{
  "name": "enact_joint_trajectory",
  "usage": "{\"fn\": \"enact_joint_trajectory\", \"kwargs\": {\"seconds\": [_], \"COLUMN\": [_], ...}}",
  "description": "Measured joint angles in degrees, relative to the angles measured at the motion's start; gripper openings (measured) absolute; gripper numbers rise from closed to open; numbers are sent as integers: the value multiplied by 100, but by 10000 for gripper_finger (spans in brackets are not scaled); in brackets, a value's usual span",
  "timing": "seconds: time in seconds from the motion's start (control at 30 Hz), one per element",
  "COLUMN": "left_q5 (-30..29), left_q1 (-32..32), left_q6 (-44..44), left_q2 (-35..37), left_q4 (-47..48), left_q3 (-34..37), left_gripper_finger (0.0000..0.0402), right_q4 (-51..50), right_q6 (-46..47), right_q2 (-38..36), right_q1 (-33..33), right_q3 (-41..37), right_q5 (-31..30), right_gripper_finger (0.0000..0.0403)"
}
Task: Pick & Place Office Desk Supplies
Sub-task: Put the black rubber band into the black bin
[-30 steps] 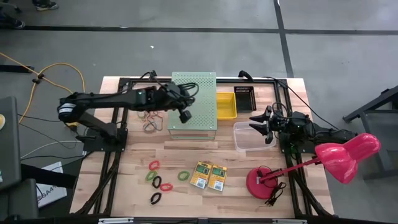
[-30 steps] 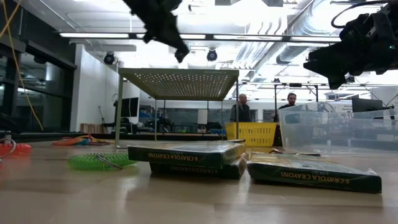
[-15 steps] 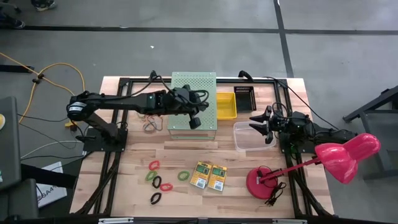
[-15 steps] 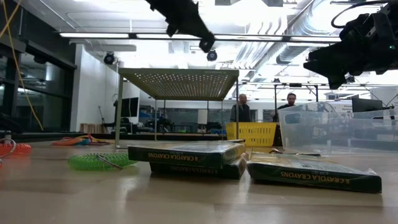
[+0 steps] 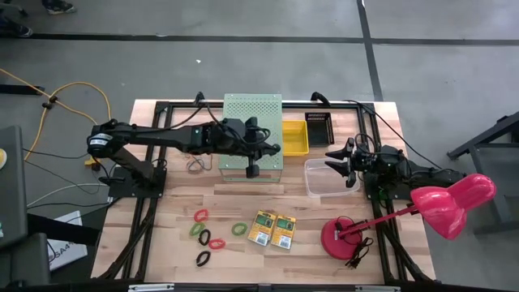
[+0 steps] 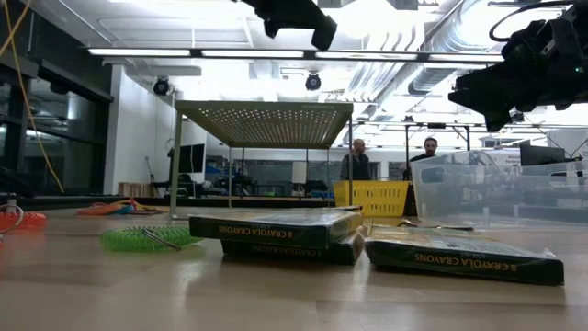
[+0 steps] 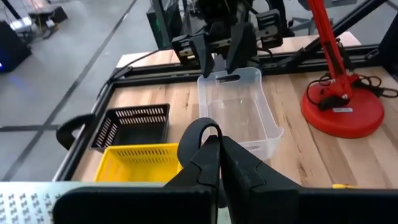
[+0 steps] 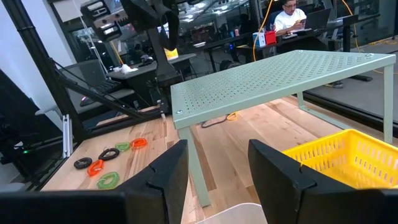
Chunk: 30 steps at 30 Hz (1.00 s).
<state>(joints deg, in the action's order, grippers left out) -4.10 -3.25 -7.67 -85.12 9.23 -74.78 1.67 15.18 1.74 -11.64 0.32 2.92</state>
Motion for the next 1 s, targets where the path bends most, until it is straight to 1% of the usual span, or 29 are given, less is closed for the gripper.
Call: {"fn": "enact_joint_trajectory", "kwargs": {"seconds": [0.23,0.43,0.57,0.67,0.8,0.87,1.0], "left_q5": [59,515,654,786,874,876,877], "left_q1": [-145,-460,-623,-686,-655,-615,-533], "left_q6": [-99,81,316,339,340,340,340], "left_q2": [0,0,0,0,0,0,0], "left_q4": [-185,-181,-179,-180,-243,-273,-350], "left_q3": [0,0,0,0,2,2,2], "left_gripper_finger": [0,0,0,0,0,0,0], "right_q4": [15,20,72,391,1025,1365,1965], "right_q6": [1,2,36,188,152,87,-148], "right_q2": [0,0,0,29,246,413,947], "right_q1": [2,2,0,0,2,2,2], "right_q3": [0,-2,-1,-2,-1,-1,-2], "right_q5": [2,2,16,100,419,518,518], "right_gripper_finger": [155,155,155,155,155,155,155]}}
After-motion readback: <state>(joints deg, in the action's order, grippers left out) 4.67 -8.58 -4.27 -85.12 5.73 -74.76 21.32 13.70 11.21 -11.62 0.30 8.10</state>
